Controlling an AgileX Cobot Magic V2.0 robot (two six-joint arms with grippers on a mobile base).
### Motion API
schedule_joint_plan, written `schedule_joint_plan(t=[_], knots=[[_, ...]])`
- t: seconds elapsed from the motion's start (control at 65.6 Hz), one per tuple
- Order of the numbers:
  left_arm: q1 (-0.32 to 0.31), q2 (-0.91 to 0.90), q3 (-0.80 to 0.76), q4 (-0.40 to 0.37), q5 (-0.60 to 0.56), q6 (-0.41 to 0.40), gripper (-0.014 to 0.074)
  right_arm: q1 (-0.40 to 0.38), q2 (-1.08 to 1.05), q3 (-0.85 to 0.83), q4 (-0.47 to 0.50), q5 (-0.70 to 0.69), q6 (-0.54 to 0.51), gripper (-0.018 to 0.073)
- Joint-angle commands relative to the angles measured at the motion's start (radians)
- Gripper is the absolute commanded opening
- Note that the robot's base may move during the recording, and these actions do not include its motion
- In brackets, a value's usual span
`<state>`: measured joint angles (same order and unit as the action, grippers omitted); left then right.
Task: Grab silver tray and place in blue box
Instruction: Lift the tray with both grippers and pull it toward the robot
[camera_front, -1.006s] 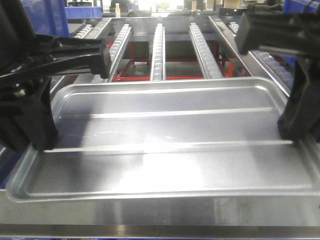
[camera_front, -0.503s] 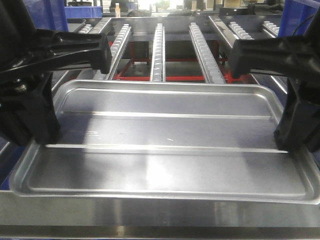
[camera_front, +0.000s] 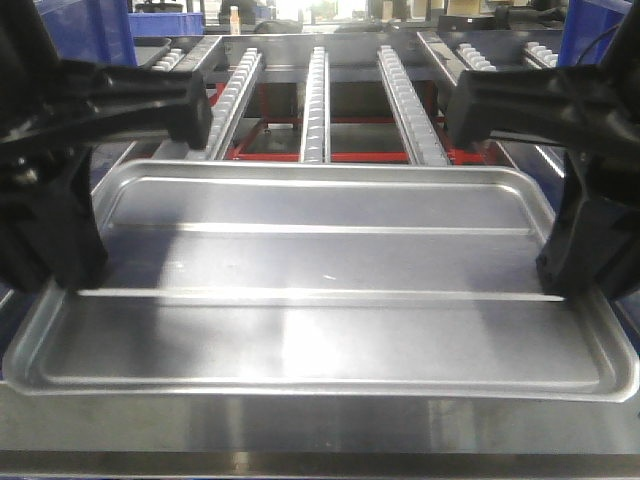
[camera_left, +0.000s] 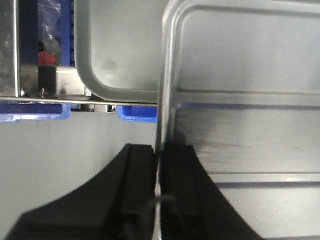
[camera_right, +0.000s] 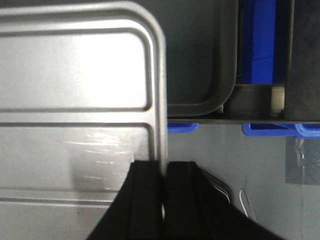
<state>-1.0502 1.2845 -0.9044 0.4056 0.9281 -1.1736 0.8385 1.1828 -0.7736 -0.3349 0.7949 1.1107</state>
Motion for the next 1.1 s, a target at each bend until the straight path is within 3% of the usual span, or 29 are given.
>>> schedule_joint_plan(t=[0.0,0.335,0.473,0.64,1.082], knots=[[-0.002,-0.049,-0.027,0.042,0.008,-0.004,-0.0013,-0.001,-0.017,-0.027,-0.042,-0.002,0.018,0.0059],[0.0,-0.059,-0.024,0.056,0.009,0.004,0.0001,0.003,0.029,-0.095,-0.051,0.019,0.026,0.0059],[0.033,-0.059,-0.024,0.045,-0.017,0.004,0.0001,0.011,0.042,-0.109,-0.051,0.02,0.026,0.0059],[0.071,-0.059,-0.024,-0.021,-0.078,0.081,0.0001,0.031,0.042,-0.107,-0.056,0.021,0.026,0.0059],[0.071,-0.059,-0.024,-0.027,-0.039,0.11,0.0001,0.031,0.042,-0.107,-0.06,0.016,0.026,0.0059]])
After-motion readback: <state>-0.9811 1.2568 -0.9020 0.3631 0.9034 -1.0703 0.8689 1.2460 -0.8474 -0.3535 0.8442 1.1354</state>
